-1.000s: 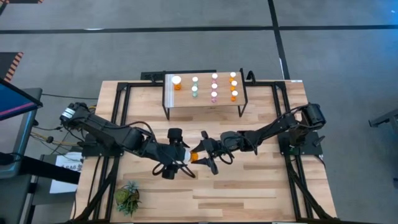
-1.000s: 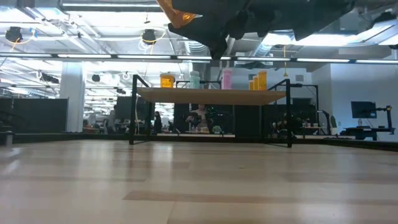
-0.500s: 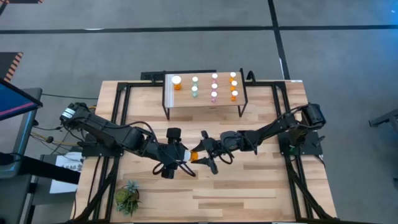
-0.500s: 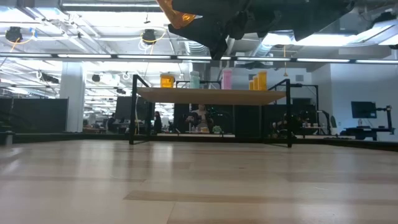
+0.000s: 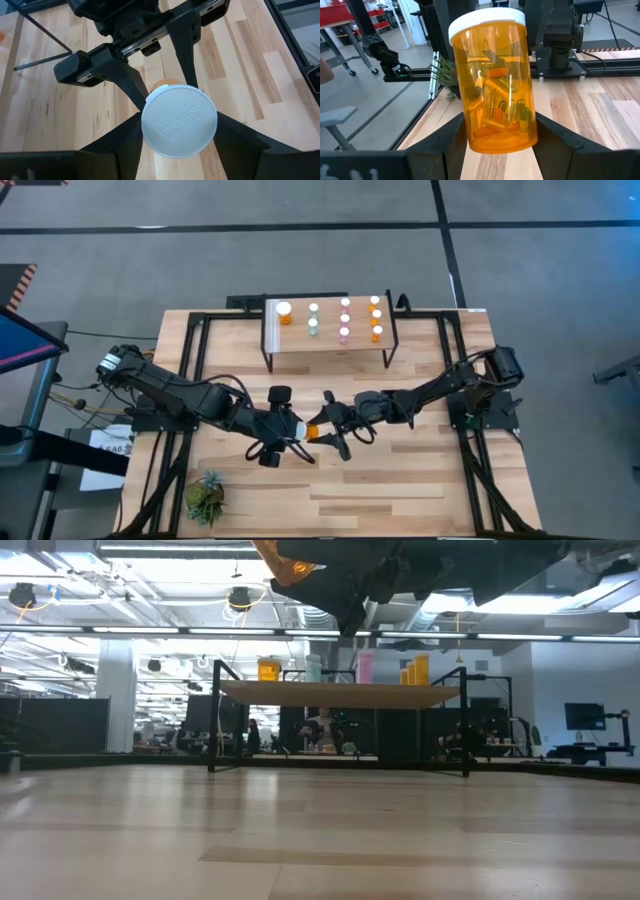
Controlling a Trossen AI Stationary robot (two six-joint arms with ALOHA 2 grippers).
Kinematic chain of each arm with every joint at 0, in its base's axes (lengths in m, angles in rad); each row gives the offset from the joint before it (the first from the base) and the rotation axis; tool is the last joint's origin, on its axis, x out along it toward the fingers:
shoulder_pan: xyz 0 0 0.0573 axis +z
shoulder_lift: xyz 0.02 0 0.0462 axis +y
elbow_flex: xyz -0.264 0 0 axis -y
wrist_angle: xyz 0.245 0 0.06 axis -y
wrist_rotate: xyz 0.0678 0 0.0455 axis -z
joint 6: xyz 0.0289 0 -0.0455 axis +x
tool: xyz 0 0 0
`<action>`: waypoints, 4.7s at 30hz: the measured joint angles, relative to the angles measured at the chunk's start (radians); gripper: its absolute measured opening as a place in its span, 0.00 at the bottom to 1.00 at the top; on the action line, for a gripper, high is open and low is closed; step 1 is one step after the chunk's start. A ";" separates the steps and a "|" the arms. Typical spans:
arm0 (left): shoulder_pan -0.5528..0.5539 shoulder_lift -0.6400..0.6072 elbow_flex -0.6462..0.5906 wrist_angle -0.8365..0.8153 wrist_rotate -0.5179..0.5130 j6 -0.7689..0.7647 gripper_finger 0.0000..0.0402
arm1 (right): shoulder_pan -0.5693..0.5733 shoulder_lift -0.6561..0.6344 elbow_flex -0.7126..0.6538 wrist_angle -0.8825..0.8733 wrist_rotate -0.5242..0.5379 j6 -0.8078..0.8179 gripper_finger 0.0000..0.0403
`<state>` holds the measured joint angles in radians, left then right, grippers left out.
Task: Pick and place medicine bottles onto shelf by color
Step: Put the large orange pill bottle on the shelf aligned with the other large orange pill bottle, then return to Home Position
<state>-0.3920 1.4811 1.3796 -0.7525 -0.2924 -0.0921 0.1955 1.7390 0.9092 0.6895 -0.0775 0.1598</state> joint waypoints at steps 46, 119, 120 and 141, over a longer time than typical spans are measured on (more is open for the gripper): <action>0.648 0.038 0.302 -0.494 0.131 0.041 0.50 | -0.009 -0.146 -0.001 -0.376 0.005 0.053 0.76; 0.927 0.299 0.563 -0.640 0.267 0.149 0.67 | 0.033 -0.146 0.000 -0.382 0.031 0.070 0.76; 0.923 0.298 0.582 -0.663 0.260 0.148 0.67 | 0.033 -0.146 0.000 -0.382 0.031 0.070 0.76; 0.543 -0.308 0.312 -0.342 0.176 0.089 0.49 | 0.097 -0.605 0.000 -0.792 0.267 -0.048 0.76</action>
<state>0.1513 1.1731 1.6913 -1.0945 -0.1168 -0.0027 0.2928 1.1343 0.9091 -0.1026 0.1898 0.1116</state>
